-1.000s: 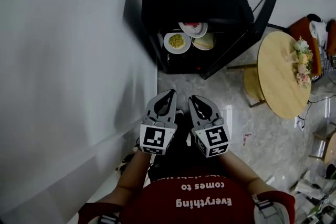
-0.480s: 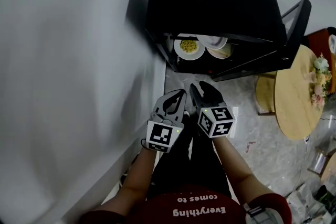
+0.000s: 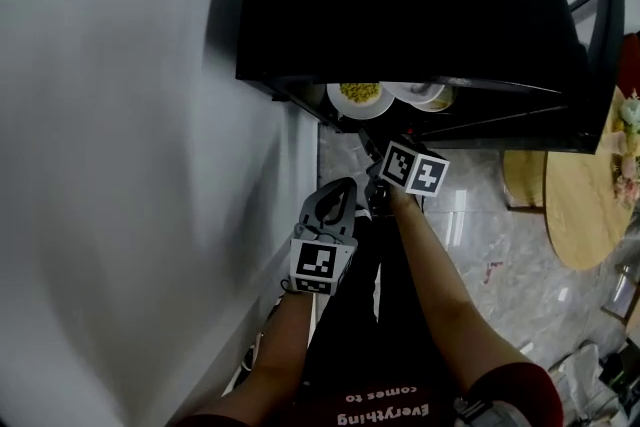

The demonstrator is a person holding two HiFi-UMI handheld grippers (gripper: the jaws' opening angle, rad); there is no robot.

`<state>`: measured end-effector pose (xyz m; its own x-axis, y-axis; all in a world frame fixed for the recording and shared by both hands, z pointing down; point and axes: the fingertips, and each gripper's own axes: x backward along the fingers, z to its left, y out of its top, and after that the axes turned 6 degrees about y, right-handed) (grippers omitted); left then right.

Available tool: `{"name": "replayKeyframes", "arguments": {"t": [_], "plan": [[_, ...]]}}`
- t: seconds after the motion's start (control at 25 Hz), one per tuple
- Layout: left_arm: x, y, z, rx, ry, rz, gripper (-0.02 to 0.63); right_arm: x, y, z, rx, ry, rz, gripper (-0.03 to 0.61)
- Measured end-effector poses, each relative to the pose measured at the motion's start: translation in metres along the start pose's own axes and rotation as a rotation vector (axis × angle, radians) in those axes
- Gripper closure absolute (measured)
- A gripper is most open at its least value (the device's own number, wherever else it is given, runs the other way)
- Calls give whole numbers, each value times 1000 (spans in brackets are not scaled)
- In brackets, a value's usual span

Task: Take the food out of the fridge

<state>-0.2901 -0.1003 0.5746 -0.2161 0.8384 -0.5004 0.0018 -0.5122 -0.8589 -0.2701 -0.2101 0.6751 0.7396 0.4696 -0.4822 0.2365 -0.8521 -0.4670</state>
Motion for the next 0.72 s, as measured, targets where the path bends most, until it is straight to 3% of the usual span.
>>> {"name": "replayKeyframes", "arguments": {"t": [0.16,0.36,0.44,0.56,0.72], "plan": [[0,-6,1,-2,-3,15,609,-23,6,-16,-168,35,-41,408],[5,-20,-5,-22,-20,40,609,-32,10,-34,-554,117,-164,411],[7,-26,-7,-16,-26,58,610,-32,9,-40,-662,143,-199,500],[9,-33,-10,-16,-37,74,609,-29,5,-43,-734,185,-223,523],[11,-36,-11,-24,-40,76,609,-21,6,-31,-707,259,-219,557]]}}
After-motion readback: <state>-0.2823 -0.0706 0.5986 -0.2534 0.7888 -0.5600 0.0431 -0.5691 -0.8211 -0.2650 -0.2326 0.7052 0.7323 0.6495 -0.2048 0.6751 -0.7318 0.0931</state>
